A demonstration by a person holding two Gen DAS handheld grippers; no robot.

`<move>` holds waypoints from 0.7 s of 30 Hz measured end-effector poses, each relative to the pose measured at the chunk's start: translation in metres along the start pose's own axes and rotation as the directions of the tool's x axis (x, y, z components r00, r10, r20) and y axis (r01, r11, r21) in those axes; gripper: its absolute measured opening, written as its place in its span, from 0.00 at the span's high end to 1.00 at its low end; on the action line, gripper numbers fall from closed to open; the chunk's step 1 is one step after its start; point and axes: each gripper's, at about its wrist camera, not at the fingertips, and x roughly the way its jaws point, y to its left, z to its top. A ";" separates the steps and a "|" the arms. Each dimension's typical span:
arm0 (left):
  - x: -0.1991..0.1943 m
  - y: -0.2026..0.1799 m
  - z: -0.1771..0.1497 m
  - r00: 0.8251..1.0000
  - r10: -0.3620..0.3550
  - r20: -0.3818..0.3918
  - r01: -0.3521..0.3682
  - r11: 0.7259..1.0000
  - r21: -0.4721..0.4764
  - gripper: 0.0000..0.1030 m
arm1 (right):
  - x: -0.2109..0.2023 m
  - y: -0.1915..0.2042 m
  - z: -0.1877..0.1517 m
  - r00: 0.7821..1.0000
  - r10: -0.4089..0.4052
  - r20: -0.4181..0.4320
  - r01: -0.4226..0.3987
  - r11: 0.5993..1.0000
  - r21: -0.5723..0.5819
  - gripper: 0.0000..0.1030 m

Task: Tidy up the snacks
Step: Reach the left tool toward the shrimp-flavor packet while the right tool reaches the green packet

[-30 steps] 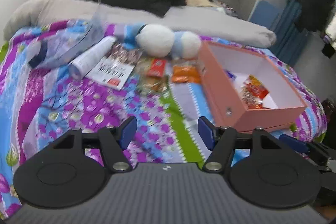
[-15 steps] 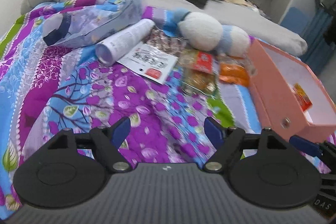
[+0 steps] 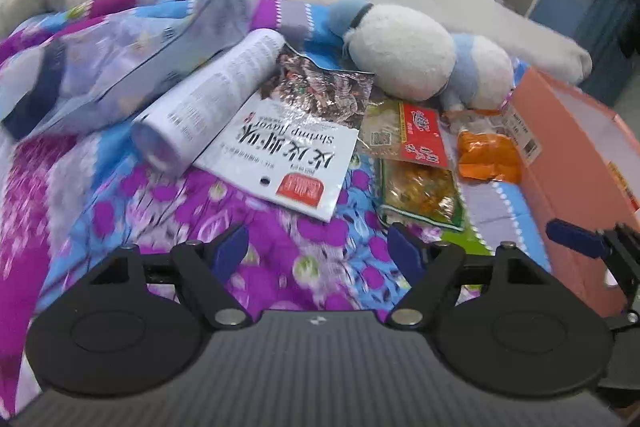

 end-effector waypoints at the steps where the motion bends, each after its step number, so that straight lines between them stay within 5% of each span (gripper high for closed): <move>1: 0.007 0.000 0.003 1.000 -0.003 -0.006 0.003 1.000 0.016 0.23 | 0.009 0.002 0.001 1.000 -0.010 -0.013 0.010 1.000 -0.025 0.23; 9: 0.053 -0.007 0.013 0.999 0.002 -0.041 0.005 0.986 0.168 0.28 | 0.060 0.019 0.001 0.996 -0.065 -0.056 0.051 0.973 -0.226 0.29; 13: 0.068 -0.010 0.015 0.998 0.043 -0.041 -0.032 0.969 0.247 0.30 | 0.080 0.028 0.000 0.993 -0.099 -0.063 0.074 0.943 -0.324 0.44; 18: 0.081 -0.011 0.017 0.996 0.082 -0.038 -0.065 0.946 0.317 0.30 | 0.096 0.035 0.001 0.991 -0.130 -0.034 0.106 0.910 -0.400 0.50; 21: 0.086 -0.014 0.015 0.994 0.102 -0.026 -0.087 0.932 0.351 0.31 | 0.101 0.040 -0.004 0.990 -0.142 -0.015 0.120 0.885 -0.450 0.71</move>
